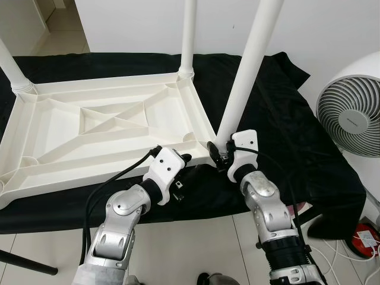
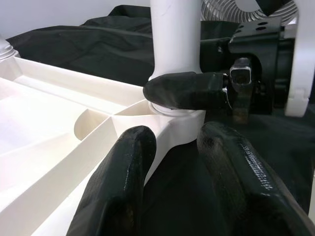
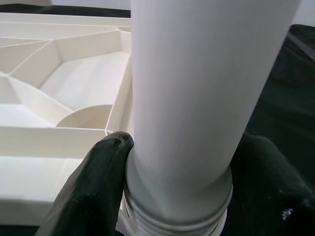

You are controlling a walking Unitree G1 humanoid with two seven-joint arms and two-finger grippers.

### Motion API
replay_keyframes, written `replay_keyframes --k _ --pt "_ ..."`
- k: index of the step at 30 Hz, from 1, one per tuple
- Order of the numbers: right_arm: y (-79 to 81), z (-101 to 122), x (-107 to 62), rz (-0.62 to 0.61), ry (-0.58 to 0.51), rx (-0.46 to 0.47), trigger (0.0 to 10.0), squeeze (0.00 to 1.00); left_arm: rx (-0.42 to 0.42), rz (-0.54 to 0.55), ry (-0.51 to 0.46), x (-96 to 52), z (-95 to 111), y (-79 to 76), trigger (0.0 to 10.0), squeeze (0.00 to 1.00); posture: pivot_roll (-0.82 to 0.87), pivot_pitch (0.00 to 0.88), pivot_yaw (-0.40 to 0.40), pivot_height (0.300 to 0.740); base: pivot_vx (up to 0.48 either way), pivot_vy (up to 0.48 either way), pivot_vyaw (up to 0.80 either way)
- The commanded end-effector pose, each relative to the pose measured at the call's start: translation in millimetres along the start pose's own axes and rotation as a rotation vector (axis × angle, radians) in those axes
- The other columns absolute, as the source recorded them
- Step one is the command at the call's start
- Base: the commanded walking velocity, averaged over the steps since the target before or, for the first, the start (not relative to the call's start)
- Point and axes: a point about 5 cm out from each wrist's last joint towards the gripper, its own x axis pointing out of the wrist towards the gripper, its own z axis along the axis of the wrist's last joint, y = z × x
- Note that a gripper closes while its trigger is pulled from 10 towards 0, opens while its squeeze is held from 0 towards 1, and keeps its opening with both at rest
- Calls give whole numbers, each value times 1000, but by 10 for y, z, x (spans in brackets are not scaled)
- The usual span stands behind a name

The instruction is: Building children table

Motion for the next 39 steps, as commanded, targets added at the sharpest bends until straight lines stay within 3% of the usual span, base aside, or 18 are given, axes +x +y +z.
replay_keyframes --k 1,2,6,7,10,13,19,20,22,23,26,34,39 --pt "67 -129 -68 -43 70 5 10000 0 -12 106 7 15 -24 36 10000 0 -112 90 -23 740 0 0 0" --pt "126 -105 -74 -19 60 -14 10000 0 -11 106 5 22 -19 38 10000 0 -111 82 -24 740 0 0 0" --pt "105 -60 -81 -36 52 -11 10000 0 -14 109 2 32 -12 40 10000 0 -115 77 -22 740 0 0 0" --pt "86 -53 -82 -38 54 14 10000 973 -12 107 1 38 -12 41 10000 0 -114 70 -23 740 0 0 0" --pt "90 -40 -78 0 46 47 10000 1000 -7 105 1 46 -14 43 10000 0 -112 63 -23 740 0 0 0" --pt "106 -21 -68 59 25 52 10000 1000 -4 103 2 50 -16 46 10000 0 -111 58 -25 740 0 0 0" --pt "-28 -19 8 142 29 25 10000 1000 2 97 6 19 -27 51 10000 0 -103 44 -35 740 0 0 0" --pt "-64 2 35 180 25 16 10000 373 4 97 11 5 -37 56 10000 0 -101 41 -37 740 0 0 0" --pt "-91 17 53 205 24 12 10000 373 6 97 14 -1 -45 58 10000 0 -99 37 -37 740 0 0 0" --pt "-131 45 79 239 16 -21 10000 0 8 98 17 -12 -50 62 10000 0 -99 37 -37 740 0 0 0" --pt "-248 114 160 354 0 -127 10000 0 16 98 17 -25 -48 72 10000 0 -92 33 -44 740 0 0 0" --pt "-298 119 271 514 -8 -193 10000 0 22 100 12 -14 -28 83 10000 0 -87 33 -42 740 0 0 0" --pt "-235 1 307 665 37 -202 10000 0 20 101 7 9 -17 68 10000 0 -92 36 -37 740 0 0 0"
